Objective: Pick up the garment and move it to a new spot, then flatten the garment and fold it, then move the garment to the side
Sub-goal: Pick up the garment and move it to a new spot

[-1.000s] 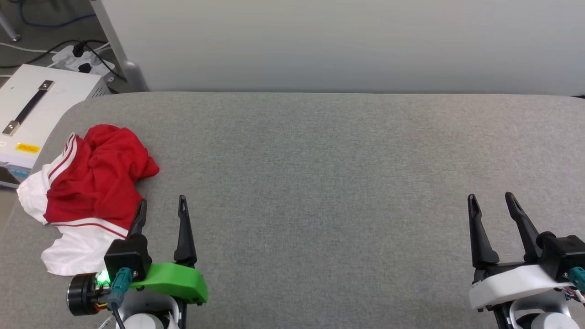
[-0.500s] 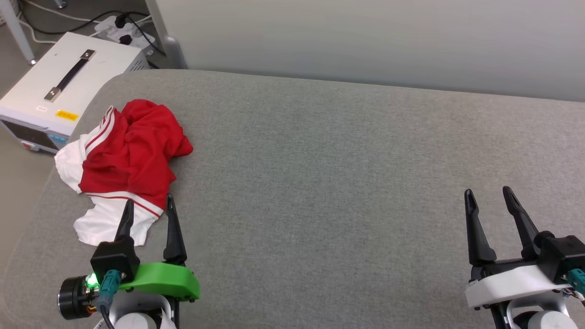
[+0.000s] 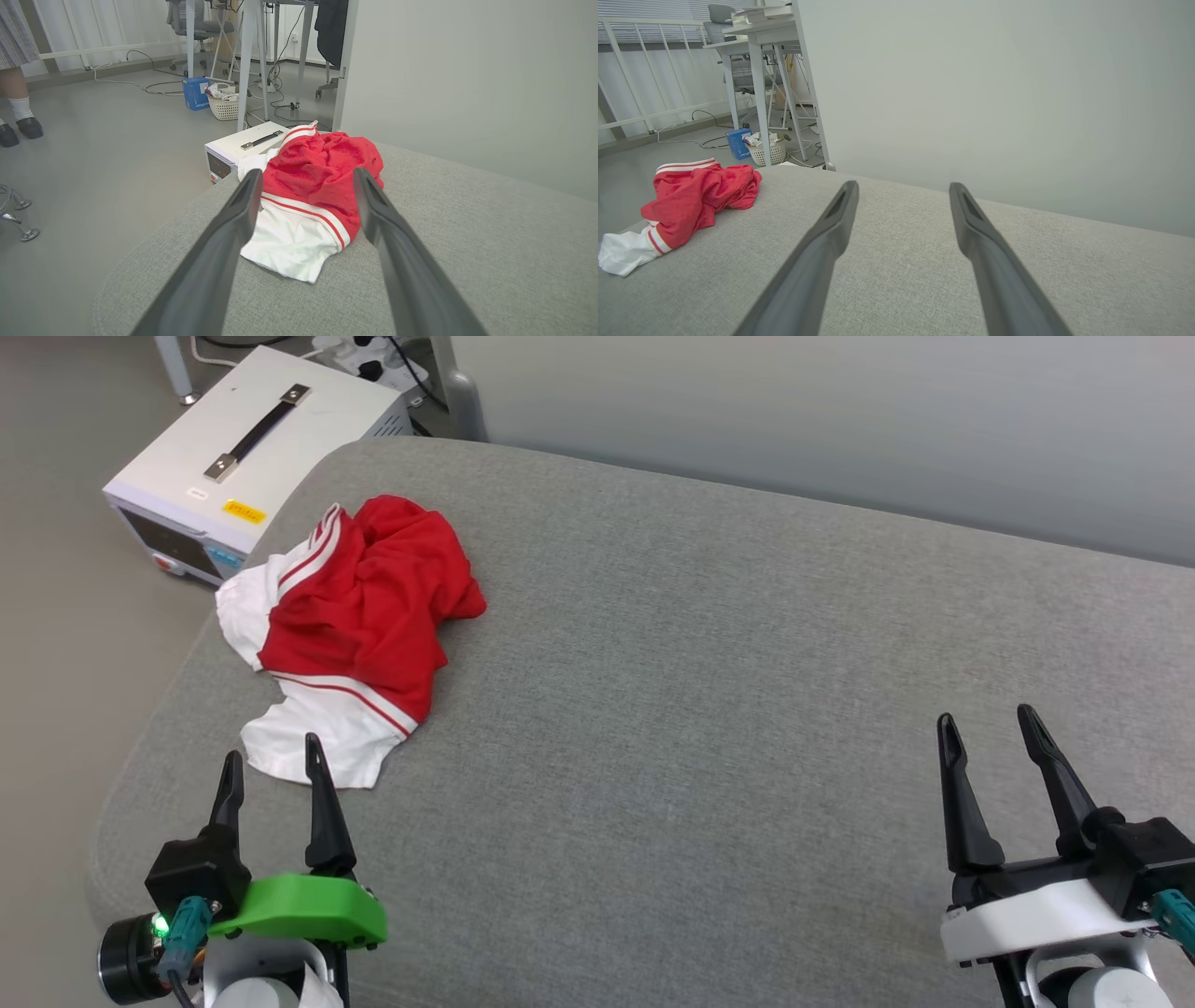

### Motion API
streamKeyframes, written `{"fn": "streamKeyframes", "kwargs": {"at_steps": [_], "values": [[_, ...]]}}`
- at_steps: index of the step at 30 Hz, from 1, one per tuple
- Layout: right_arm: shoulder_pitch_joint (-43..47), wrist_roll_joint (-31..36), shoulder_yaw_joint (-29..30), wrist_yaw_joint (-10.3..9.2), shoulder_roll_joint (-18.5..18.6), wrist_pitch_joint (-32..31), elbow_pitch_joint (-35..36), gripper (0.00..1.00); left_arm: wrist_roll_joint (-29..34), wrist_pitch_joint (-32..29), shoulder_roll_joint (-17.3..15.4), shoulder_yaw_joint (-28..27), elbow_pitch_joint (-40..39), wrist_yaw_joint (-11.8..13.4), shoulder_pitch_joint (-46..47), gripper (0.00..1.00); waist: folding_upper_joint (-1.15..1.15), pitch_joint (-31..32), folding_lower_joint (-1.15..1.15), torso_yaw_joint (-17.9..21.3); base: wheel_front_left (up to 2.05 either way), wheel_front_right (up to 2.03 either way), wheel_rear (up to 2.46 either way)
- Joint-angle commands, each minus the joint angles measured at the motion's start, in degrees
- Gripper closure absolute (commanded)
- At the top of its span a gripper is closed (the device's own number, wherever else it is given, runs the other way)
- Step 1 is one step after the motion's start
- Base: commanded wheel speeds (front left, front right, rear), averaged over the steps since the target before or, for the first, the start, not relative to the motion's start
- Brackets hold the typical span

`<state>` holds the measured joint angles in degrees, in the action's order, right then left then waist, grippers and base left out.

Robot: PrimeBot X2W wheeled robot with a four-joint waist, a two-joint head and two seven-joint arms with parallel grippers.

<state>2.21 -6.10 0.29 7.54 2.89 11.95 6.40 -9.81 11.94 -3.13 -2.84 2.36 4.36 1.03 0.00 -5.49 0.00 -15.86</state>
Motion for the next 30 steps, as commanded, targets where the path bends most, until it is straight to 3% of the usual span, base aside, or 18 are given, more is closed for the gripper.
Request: {"fn": "streamKeyframes", "kwargs": {"at_steps": [1, 15, 21, 26, 27, 29, 30], "values": [[-0.22, 0.21, -0.07, -0.05, 0.00, 0.73, 0.58, 0.00, -0.70, 0.71, 0.21, -0.41, 0.24, 0.43, 0.57, 0.00, 0.00, -0.32, 0.00, -2.18, 0.00, 0.00, 0.00], [0.04, 0.11, -0.11, -0.05, -0.01, 2.37, 1.30, 0.00, -4.10, 2.37, 0.24, -1.56, 1.58, -0.72, 0.92, 0.00, 0.00, -1.20, 0.00, -7.68, 0.00, 0.00, 0.00], [-0.56, 0.57, -0.62, -0.05, 0.01, 3.05, 2.15, 0.00, -3.65, 3.06, 0.14, -4.22, 3.41, -4.78, 5.84, 0.00, 0.00, -3.04, 0.00, -7.59, 0.00, 0.00, 0.00], [-2.34, 1.07, -0.37, -0.05, 0.84, 3.05, 2.88, 0.00, -2.02, 3.06, -2.99, -6.37, 6.36, -9.07, 15.49, 0.00, 0.00, -6.10, 0.00, -5.46, 0.00, 0.00, 0.00], [-3.72, 1.18, -0.50, -0.05, 1.67, 3.05, 3.39, 0.00, -3.05, 3.06, -5.73, -6.97, 9.27, -10.46, 22.13, 0.00, 0.00, -8.45, 0.00, -4.08, 0.00, 0.00, 0.00], [-4.72, 1.28, -0.27, -0.05, 2.26, 3.05, 3.82, 0.00, -3.96, 2.89, -7.46, -5.94, 11.71, -11.09, 26.87, 0.00, 0.00, -10.05, 0.00, -3.28, 0.00, 0.00, 0.00], [-6.09, 1.33, -0.14, -0.05, 2.88, 3.05, 4.41, 0.00, -6.54, 1.20, -10.45, -4.52, 14.77, -11.59, 33.44, 0.00, 0.00, -12.39, 0.00, -1.97, 0.00, 0.00, 0.00]]}}
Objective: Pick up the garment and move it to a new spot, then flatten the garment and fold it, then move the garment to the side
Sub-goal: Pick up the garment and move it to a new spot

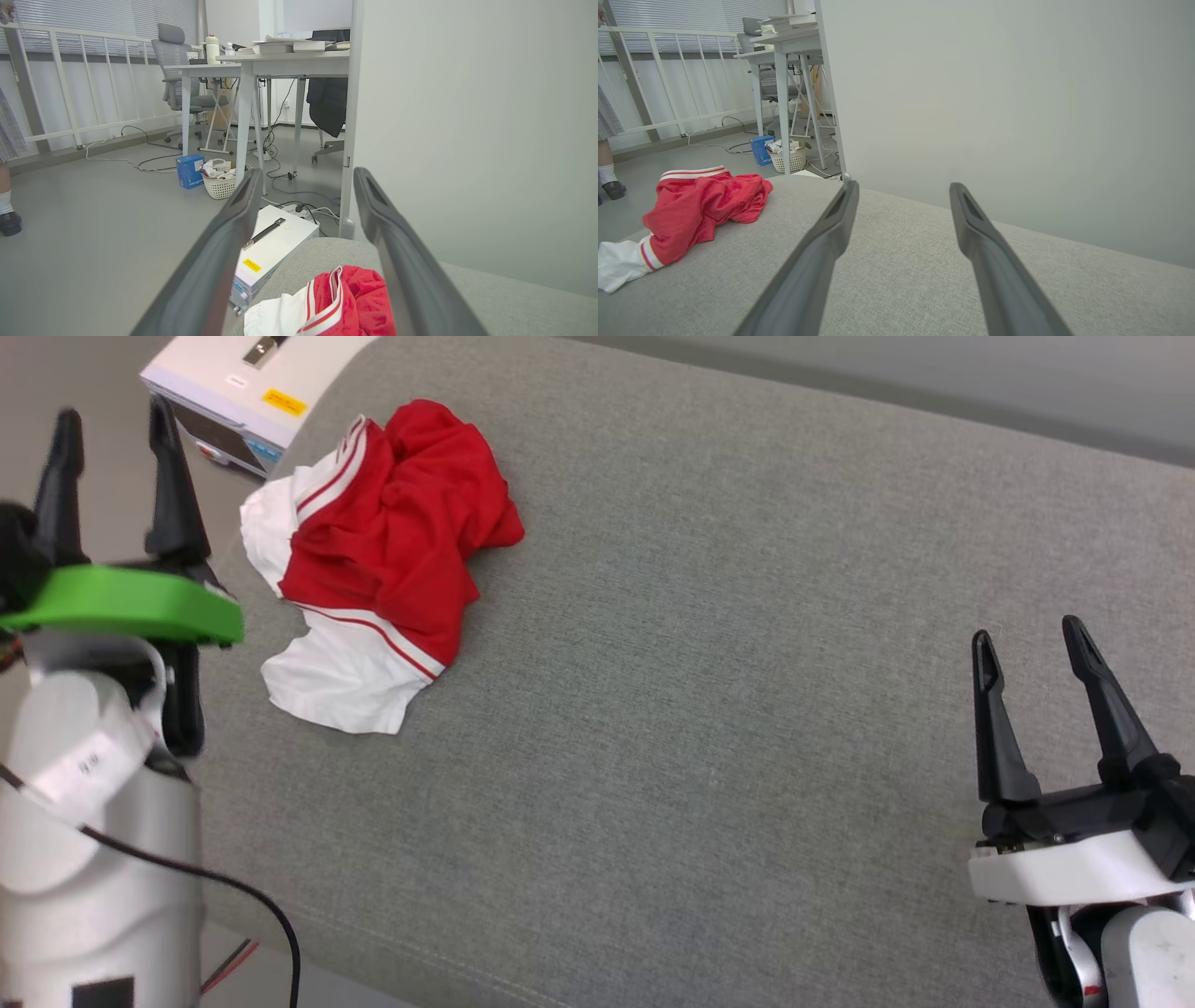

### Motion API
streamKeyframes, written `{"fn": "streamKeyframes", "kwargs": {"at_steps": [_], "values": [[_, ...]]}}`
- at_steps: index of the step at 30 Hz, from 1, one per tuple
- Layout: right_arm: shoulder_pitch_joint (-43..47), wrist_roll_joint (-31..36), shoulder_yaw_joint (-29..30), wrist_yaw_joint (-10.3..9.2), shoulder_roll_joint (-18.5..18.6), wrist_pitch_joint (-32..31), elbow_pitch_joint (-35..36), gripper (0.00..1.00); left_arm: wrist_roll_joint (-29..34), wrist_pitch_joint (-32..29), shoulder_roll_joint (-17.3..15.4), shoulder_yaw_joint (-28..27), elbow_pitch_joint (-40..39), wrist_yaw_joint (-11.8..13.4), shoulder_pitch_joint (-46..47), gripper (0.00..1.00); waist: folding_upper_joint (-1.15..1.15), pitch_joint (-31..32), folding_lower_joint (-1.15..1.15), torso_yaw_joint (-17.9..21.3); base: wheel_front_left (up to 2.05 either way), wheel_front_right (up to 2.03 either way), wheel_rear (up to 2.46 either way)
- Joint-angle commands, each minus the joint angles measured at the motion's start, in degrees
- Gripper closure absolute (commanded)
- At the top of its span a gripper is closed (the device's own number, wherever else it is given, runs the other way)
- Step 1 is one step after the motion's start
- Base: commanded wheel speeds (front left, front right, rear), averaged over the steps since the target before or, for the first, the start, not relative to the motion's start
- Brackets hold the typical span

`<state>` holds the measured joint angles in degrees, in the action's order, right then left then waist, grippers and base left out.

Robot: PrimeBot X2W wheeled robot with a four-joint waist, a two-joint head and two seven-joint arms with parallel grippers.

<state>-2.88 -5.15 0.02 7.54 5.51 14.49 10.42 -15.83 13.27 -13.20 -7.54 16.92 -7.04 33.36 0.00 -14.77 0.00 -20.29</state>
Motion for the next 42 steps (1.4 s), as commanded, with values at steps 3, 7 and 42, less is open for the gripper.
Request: {"fn": "streamKeyframes", "kwargs": {"at_steps": [3, 7, 42], "values": [[-2.39, 0.36, 0.19, -0.05, 0.85, 0.51, 0.98, 0.00, -3.84, -3.25, -4.59, 2.91, 2.34, -0.39, 7.34, 0.00, 0.00, -5.29, 0.00, 3.67, 0.00, 0.00, 0.00], [-3.61, 0.40, 0.66, -0.05, 1.29, 0.51, 1.83, 0.00, -9.77, -11.84, -9.77, 9.93, 5.15, -0.43, 13.44, 0.00, 0.00, -7.75, 0.00, 4.73, 0.00, 0.00, 0.00], [-6.81, 0.38, -0.44, -0.05, 2.06, 0.51, 2.32, 0.00, -31.21, -54.58, -22.05, 42.47, 20.23, -0.45, 16.51, 1.00, 0.00, -14.58, 0.00, 11.47, 0.00, 0.00, 0.00]]}}
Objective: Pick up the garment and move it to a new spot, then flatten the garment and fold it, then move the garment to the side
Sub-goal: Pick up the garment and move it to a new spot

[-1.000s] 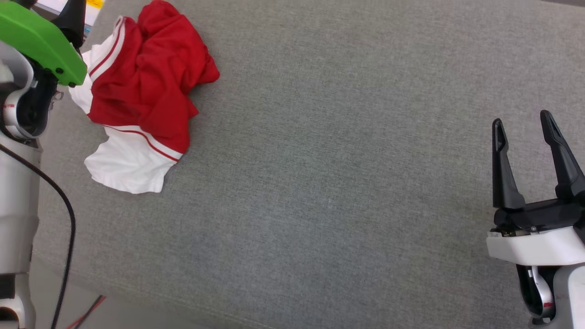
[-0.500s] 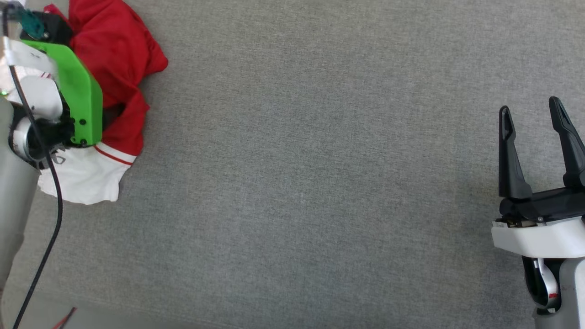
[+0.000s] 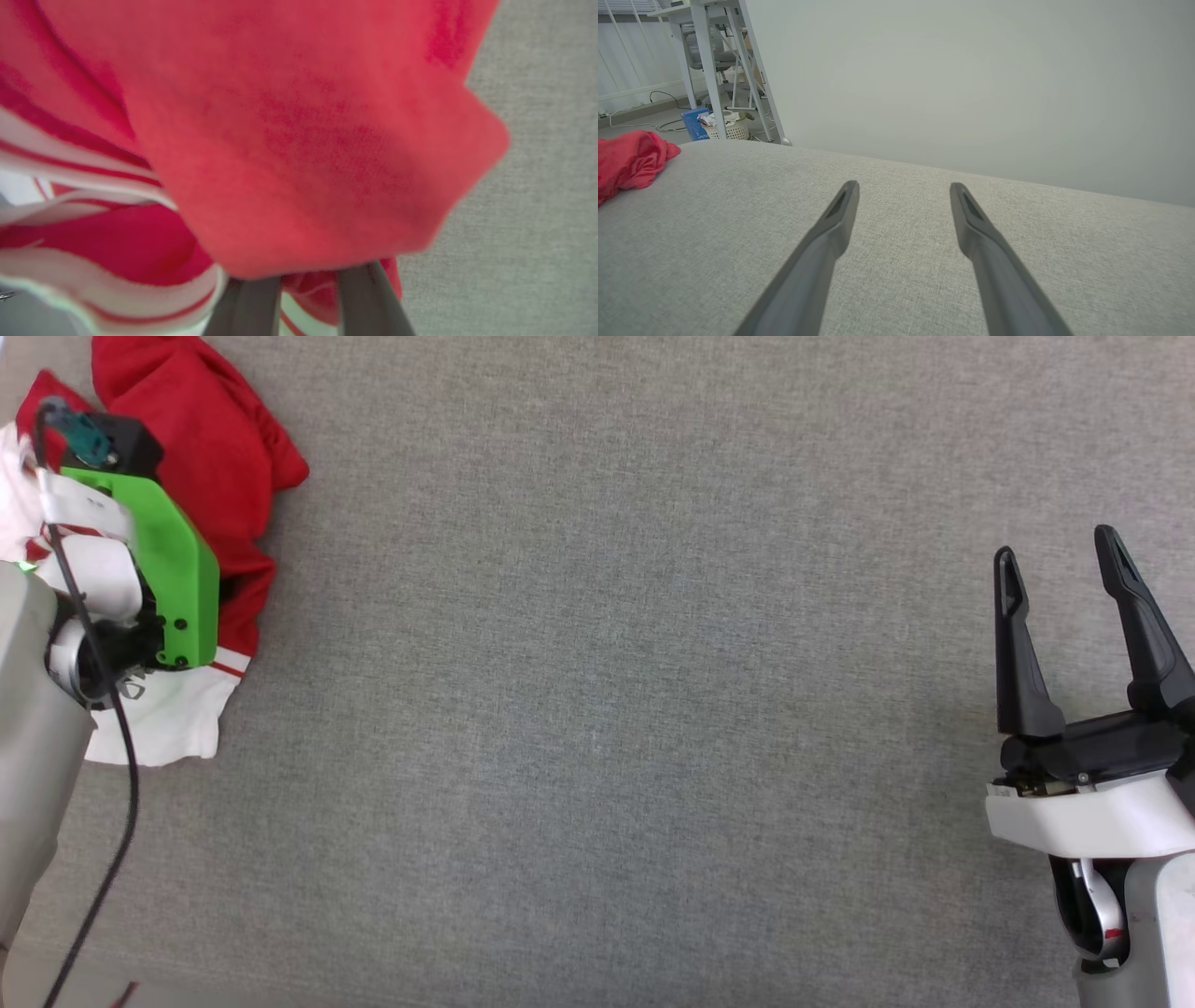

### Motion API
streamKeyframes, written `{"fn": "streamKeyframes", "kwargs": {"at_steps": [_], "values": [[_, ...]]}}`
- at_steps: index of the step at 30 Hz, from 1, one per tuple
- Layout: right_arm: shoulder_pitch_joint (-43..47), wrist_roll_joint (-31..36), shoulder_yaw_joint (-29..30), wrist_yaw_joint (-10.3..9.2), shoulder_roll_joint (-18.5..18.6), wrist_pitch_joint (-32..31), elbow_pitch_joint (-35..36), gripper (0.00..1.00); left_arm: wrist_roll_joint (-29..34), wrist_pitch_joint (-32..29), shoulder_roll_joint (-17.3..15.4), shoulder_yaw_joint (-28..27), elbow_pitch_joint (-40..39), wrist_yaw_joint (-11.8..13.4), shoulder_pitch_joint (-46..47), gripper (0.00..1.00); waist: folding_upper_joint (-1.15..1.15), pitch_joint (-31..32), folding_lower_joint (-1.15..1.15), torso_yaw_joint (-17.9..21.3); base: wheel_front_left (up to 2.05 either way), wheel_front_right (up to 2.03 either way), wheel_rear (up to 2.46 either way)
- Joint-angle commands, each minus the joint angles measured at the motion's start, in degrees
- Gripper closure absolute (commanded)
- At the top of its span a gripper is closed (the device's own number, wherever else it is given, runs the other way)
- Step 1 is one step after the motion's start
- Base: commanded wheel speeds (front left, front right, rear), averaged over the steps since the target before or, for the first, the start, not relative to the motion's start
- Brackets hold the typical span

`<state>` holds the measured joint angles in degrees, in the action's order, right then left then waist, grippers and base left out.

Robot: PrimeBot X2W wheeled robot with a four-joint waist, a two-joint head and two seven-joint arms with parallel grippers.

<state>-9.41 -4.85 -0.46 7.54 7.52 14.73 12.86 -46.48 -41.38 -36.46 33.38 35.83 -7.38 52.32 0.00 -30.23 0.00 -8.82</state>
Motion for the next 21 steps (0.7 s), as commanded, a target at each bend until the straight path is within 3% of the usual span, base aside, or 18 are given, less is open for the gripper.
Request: {"fn": "streamKeyframes", "kwargs": {"at_steps": [1, 6, 12, 21], "values": [[-0.15, 0.04, 0.12, -0.05, -0.03, 0.27, -0.19, 0.00, -0.50, 1.28, 0.70, 1.77, 0.94, -0.11, -2.01, 1.00, 0.00, 1.47, 0.00, 0.02, 0.00, 0.00, 0.00], [0.93, -0.21, 0.74, -0.05, -0.84, 0.27, -0.42, 0.00, 2.01, 9.33, -2.75, 3.26, -2.40, -0.11, 1.81, 1.00, 0.00, 5.41, 0.00, 0.10, 0.00, 0.00, 0.00], [2.42, -0.44, 1.42, -0.05, -2.14, 0.27, -0.73, 0.00, 3.51, 15.55, -4.60, 4.96, -7.90, -0.11, 6.67, 1.00, 0.00, 9.58, 0.00, 0.91, 0.00, 0.00, 0.00], [3.53, -0.83, 2.63, -0.05, -3.82, 0.27, -0.81, 0.00, 5.81, 18.76, -2.88, 10.58, -17.18, -0.11, 11.18, 1.00, 0.00, 13.34, 0.00, 5.69, 0.00, 0.00, 0.00]]}}
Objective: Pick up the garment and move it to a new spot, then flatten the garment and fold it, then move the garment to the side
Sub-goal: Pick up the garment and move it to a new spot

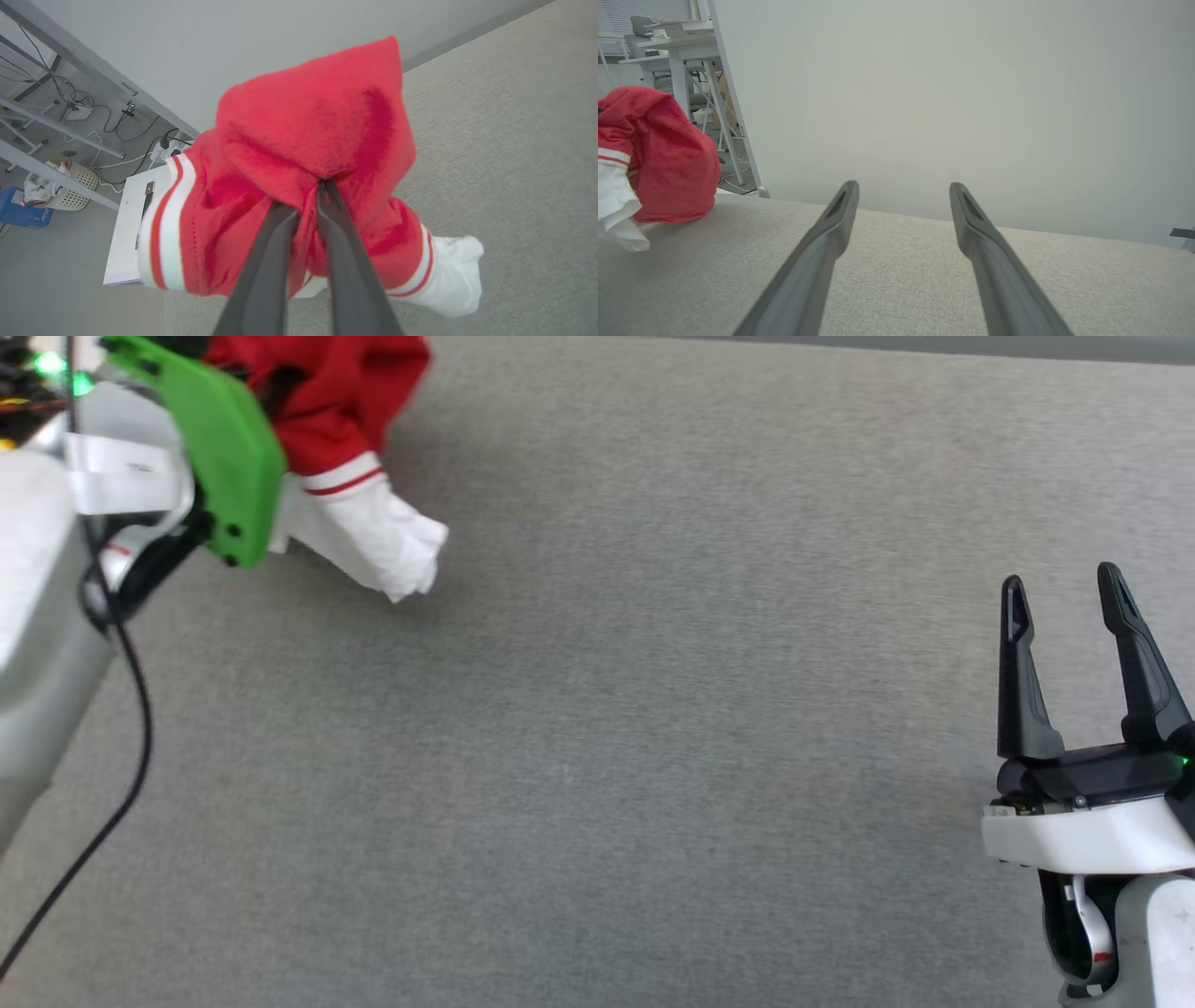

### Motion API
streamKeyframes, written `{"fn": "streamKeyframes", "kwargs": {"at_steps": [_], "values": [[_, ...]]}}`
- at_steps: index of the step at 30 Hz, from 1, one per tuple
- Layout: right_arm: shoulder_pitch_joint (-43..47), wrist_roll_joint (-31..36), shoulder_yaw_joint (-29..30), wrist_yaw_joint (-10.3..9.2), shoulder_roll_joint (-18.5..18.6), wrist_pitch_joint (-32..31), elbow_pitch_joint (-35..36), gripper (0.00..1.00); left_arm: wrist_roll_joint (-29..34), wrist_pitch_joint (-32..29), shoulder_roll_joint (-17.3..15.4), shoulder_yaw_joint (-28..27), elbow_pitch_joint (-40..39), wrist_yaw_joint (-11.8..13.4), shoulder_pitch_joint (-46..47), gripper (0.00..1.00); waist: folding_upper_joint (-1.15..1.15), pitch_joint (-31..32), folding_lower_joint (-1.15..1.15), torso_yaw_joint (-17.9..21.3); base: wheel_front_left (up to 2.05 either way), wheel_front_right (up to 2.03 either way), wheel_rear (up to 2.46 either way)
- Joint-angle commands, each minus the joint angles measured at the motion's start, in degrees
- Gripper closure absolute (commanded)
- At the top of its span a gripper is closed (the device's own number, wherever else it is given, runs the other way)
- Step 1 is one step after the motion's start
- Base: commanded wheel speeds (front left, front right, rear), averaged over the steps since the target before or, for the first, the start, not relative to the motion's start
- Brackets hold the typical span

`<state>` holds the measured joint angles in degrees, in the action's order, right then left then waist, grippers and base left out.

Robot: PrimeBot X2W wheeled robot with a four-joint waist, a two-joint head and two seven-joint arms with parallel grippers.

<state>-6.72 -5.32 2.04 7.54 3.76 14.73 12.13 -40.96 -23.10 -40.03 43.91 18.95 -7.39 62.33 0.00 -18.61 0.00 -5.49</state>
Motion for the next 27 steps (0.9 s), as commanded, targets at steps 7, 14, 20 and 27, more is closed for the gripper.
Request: {"fn": "streamKeyframes", "kwargs": {"at_steps": [7, 14, 20, 27], "values": [[1.38, -0.64, 1.17, -0.05, -0.72, 0.27, 0.11, 0.00, 3.46, 2.92, 6.70, 5.89, -6.23, -0.10, 4.57, 1.00, 0.00, 2.13, 0.00, 7.24, 0.00, 0.00, 0.00], [1.66, -2.38, 3.49, -0.05, -0.86, 0.27, 0.44, 0.00, 5.48, 6.15, 15.03, 16.04, -8.21, -0.10, 6.35, 1.00, 0.00, 1.08, 0.00, 10.85, 0.00, 0.00, 0.00], [1.12, -3.68, 6.12, -0.05, -0.87, 0.27, 0.66, 0.00, 5.59, 10.26, 24.16, 26.86, -4.25, -0.10, 3.60, 1.00, 0.00, -1.07, 0.00, 12.27, 0.00, 0.00, 0.00], [-0.34, -4.11, 6.21, -0.05, -0.88, 0.27, 0.61, 0.00, 12.19, 5.75, 32.77, 29.41, -1.28, -0.10, -8.68, 1.00, 0.00, -3.96, 0.00, 13.38, 0.00, 0.00, 0.00]]}}
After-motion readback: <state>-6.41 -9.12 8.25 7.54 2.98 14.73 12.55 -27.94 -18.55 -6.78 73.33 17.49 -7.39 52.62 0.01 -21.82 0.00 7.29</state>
